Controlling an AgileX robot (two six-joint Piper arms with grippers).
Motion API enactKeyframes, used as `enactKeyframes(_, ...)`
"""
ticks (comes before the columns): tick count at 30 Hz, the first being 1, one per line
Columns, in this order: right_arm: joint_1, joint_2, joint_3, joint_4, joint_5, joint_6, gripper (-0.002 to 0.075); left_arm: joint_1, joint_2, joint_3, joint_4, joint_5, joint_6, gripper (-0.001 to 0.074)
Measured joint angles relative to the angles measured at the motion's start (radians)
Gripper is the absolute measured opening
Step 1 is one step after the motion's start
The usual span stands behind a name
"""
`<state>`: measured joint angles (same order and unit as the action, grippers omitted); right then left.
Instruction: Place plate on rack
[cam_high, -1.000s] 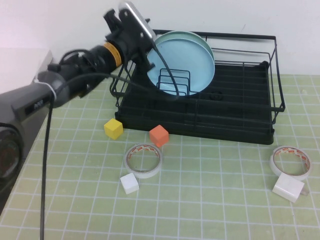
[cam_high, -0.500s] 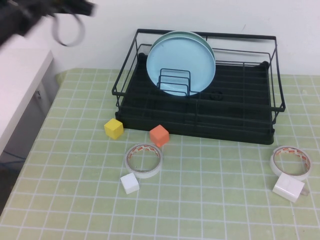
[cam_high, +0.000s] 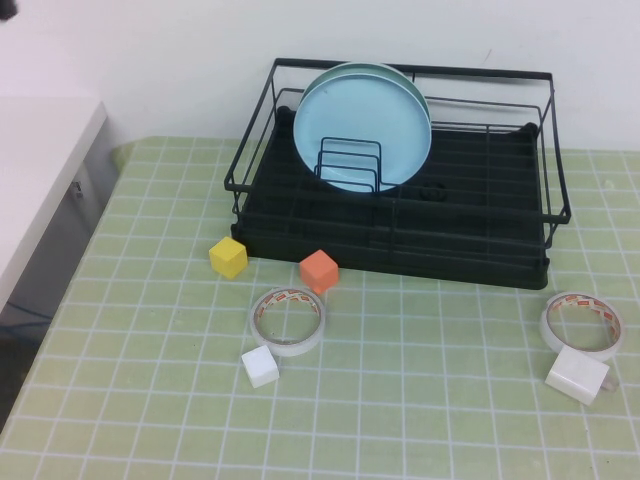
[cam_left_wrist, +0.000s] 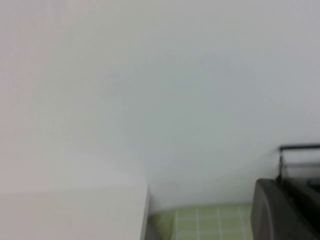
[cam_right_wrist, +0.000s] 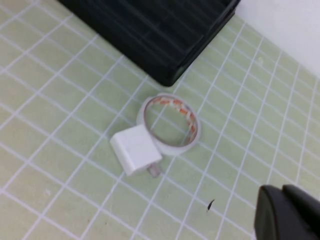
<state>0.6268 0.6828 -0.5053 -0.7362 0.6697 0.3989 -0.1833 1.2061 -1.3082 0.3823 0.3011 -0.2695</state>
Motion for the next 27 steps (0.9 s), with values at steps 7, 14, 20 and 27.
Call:
enactKeyframes(7,0.0,-0.044,0.031,-0.001,-0.03,0.045,-0.0002,0.0,-0.291,0.258,-0.001,-0.231,0.0,-0.0001)
enactKeyframes(14,0.0,-0.052,0.082,-0.011,-0.029,0.099,-0.0002,0.0,-0.447,0.284,-0.001,-0.264,-0.021,-0.0001)
enactKeyframes(20,0.0,-0.052,0.112,-0.056,-0.046,0.153,-0.0002,0.0,-0.585,0.29,-0.014,-0.146,-0.112,-0.0001)
enactKeyframes(27,0.0,-0.054,0.112,-0.064,-0.033,0.182,-0.0002,0.0,-0.764,0.29,-0.018,0.01,-0.175,-0.0001)
